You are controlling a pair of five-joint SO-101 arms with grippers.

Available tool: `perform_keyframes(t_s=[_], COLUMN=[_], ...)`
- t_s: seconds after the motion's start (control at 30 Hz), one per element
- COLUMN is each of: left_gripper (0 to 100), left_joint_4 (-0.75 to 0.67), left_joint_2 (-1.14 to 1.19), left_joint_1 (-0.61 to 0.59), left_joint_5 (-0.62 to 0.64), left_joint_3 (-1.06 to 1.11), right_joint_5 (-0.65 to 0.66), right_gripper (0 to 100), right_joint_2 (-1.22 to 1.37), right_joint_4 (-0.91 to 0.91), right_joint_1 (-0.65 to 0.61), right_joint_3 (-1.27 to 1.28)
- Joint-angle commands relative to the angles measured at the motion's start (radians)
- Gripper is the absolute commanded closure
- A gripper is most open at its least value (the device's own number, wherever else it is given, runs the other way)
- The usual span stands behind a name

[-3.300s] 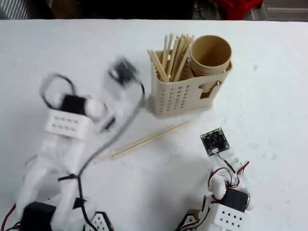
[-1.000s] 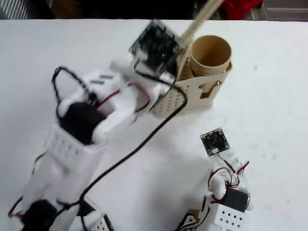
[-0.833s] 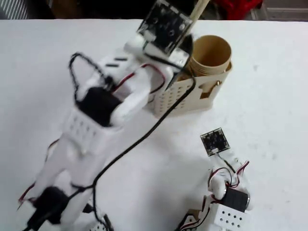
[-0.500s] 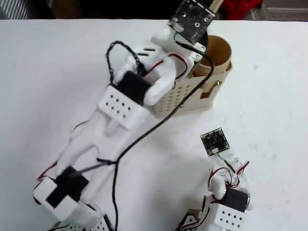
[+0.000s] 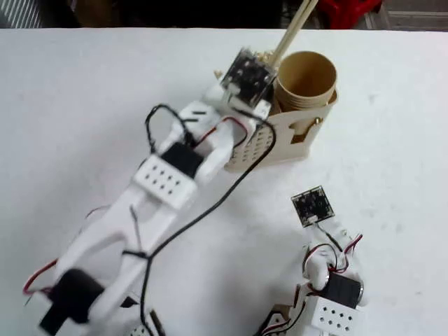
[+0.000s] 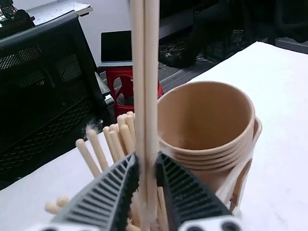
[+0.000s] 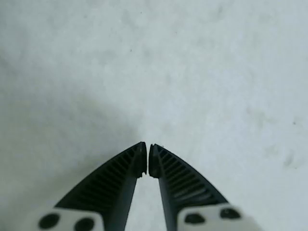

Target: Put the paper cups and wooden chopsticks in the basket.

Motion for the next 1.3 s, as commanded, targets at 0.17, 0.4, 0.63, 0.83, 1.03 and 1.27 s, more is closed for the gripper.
perform_keyframes(t_s=[0.17,0.4,0.63,0.83,1.03,1.27], left_gripper=[88,88,88,88,88,88], left_joint_4=[0.002,0.114,0.358,0.546,0.56,0.559], left_joint_2=[-0.191,-0.291,-0.598,-0.774,-0.94,-1.159], left_joint_1=[-0.079,-0.116,-0.248,-0.456,-0.638,-0.757], left_joint_5=[0.012,0.009,0.008,0.006,0.006,0.006], left_joint_3=[0.06,0.041,0.051,0.169,0.462,0.778], right_joint_5=[-0.002,-0.006,-0.009,-0.002,-0.002,-0.002], right_gripper=[96.7,96.7,96.7,96.7,96.7,96.7], right_joint_2=[-0.004,-0.005,-0.005,-0.005,-0.005,-0.005], right_joint_4=[0.004,0.004,0.001,0.005,0.005,0.005], right_joint_1=[-0.012,-0.007,-0.007,-0.007,-0.007,-0.007], right_joint_3=[0.011,0.011,0.011,0.011,0.011,0.011])
